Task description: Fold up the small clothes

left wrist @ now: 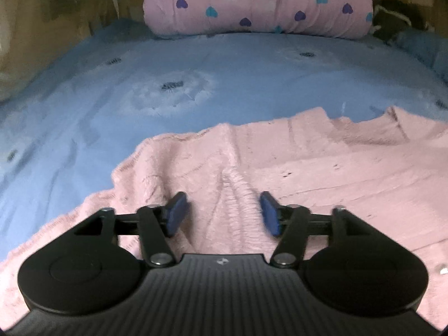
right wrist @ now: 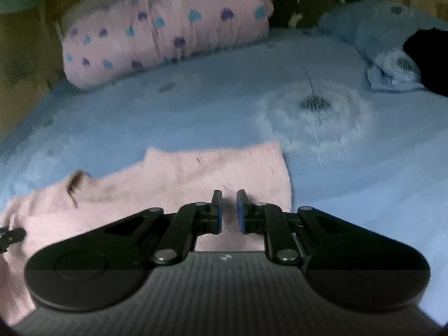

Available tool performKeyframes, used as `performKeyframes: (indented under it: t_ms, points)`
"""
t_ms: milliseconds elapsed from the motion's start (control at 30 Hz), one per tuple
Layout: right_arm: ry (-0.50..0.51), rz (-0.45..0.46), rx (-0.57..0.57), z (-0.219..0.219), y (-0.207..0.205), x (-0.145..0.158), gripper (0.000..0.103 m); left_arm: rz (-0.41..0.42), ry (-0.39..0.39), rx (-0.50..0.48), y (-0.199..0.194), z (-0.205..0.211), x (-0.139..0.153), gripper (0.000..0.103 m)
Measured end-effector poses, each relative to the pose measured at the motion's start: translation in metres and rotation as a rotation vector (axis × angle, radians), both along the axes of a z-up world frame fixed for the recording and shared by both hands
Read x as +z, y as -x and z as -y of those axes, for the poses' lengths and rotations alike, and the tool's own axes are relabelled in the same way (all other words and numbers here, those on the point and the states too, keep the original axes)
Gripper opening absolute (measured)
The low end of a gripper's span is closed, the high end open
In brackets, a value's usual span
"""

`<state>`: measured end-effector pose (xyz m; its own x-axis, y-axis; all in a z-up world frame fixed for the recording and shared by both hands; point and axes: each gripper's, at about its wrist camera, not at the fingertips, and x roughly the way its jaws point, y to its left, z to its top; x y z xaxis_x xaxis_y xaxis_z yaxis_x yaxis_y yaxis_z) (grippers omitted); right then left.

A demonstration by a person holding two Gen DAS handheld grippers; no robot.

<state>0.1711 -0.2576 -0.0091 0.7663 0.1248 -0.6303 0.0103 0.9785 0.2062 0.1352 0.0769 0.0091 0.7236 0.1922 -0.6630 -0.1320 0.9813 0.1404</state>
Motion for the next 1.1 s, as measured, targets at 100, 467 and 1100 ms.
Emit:
performKeyframes:
  t_ms: [100, 467, 1100]
  points:
    - [0.017, 0.015, 0.011, -0.002, 0.002, -0.004, 0.011, 0.007, -0.049, -0.01, 0.003, 0.005, 0.001, 0.07]
    - [-0.023, 0.04, 0.068, -0.008, 0.003, 0.021, 0.046, 0.031, -0.048, -0.074, -0.013, 0.004, 0.046, 0.071]
    - [0.115, 0.008, 0.395, -0.073, -0.094, 0.019, 0.046, -0.069, 0.019, -0.276, -0.138, 0.033, 0.021, 0.071]
